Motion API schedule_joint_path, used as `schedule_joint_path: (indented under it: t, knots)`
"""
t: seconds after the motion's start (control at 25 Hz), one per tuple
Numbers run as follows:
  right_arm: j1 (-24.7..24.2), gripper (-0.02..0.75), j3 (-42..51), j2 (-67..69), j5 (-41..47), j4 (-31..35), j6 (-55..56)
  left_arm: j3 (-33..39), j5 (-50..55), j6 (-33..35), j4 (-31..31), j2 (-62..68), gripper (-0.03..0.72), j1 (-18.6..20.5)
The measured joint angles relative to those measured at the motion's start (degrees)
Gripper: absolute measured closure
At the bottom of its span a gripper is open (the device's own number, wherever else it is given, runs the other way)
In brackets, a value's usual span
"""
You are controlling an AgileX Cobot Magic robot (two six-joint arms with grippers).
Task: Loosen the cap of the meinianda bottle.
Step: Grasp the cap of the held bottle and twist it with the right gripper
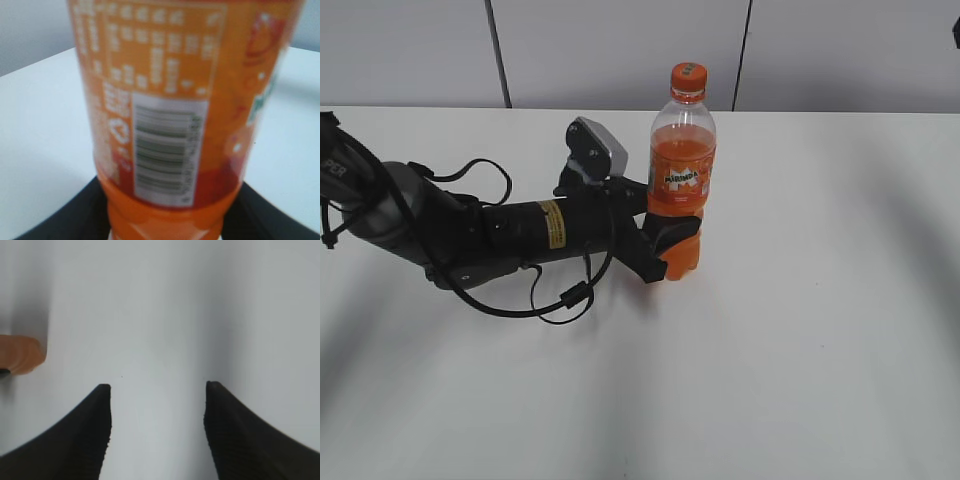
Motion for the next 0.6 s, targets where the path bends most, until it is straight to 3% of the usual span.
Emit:
schedule_joint_path:
  t: [0.28, 0.6]
  knots:
    - [4.0, 0.297, -5.5, 5.5, 0.0, 2.2, 0.0, 0.0, 0.0, 0.0, 0.0, 0.0, 0.315, 0.0]
    - [17.2, 0.297, -11.9, 9.0, 0.1, 2.2, -0.1, 0.0, -0.1, 0.0, 0.0, 0.0, 0.315, 0.0]
